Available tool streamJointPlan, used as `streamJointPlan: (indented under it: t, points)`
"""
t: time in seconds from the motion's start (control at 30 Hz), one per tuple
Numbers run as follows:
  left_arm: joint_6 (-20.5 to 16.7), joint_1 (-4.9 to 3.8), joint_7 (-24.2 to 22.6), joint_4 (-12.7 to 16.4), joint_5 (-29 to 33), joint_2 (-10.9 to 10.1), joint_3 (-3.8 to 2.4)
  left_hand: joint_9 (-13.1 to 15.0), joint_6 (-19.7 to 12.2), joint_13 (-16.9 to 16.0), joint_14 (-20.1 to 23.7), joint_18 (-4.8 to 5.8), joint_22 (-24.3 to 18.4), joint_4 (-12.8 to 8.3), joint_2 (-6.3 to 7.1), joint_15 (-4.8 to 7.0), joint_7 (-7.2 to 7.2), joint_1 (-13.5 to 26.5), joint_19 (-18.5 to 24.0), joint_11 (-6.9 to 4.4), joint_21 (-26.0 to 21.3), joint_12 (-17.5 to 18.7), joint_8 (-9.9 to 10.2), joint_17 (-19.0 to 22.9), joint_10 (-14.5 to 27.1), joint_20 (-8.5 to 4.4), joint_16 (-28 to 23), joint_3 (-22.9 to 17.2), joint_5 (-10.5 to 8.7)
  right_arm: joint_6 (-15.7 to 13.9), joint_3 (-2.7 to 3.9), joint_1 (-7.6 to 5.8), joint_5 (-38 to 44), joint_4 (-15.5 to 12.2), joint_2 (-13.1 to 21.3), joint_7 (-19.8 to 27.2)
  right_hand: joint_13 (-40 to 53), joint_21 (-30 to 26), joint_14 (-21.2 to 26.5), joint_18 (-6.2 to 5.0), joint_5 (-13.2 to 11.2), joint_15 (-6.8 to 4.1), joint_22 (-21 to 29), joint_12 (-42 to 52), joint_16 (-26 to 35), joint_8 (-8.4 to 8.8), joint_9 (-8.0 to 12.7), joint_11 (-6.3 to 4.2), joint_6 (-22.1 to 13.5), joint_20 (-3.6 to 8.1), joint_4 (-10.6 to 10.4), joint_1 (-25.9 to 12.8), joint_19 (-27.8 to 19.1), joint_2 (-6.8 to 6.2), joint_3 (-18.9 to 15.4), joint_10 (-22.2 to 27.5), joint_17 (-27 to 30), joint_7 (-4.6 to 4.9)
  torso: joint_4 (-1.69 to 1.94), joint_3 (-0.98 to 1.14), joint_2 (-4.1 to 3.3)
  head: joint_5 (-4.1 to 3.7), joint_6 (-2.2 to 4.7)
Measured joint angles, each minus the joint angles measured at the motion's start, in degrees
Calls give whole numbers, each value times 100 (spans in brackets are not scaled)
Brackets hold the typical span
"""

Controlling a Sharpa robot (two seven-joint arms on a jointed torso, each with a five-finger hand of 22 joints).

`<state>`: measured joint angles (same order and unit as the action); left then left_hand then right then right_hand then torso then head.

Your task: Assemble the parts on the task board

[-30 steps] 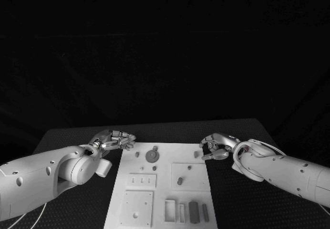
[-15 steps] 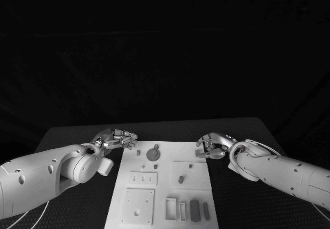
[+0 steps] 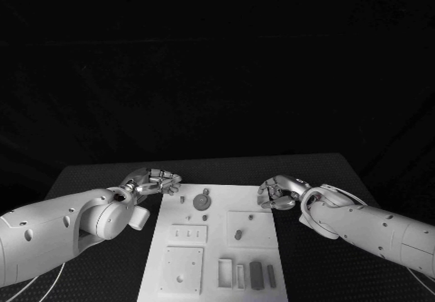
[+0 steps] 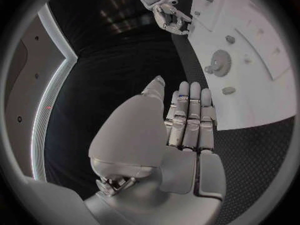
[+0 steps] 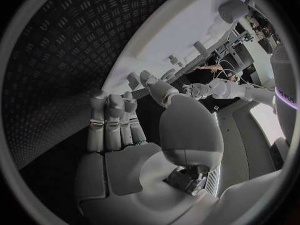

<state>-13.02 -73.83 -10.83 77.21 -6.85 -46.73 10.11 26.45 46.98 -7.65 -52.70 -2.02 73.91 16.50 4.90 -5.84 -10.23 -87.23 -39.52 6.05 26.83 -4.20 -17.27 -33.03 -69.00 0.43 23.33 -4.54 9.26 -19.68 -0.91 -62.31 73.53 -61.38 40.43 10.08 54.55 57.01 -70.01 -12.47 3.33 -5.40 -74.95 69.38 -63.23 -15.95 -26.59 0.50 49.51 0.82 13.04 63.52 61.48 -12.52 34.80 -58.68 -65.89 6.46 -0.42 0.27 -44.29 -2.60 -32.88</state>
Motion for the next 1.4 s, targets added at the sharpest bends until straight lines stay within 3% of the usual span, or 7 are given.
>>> streamJointPlan:
  t: [0.43,1.4]
  points:
    - [0,1,3,20,-2,2,0,-1,0,0,0,0,-1,0,0,0,0,0,0,0,0,0,0,1,0,0,-23,0,0,-6,1,70,-8,62,-113,18,-7,0,-20,-24,0,-17,0,29,-45,-131,-32,-20,158,12,-94,45,54,45,94,-21,0,-84,1,-5,0,12,-18]
    - [33,1,32,33,-2,-14,0,-2,0,0,0,0,-6,0,0,0,0,0,0,20,0,0,0,-9,20,0,-23,31,0,-23,1,112,-13,77,-133,27,-13,22,-44,-29,-22,-2,1,66,-89,-163,-18,10,247,42,-157,69,106,67,222,-52,-7,-60,-18,-5,5,37,-52]
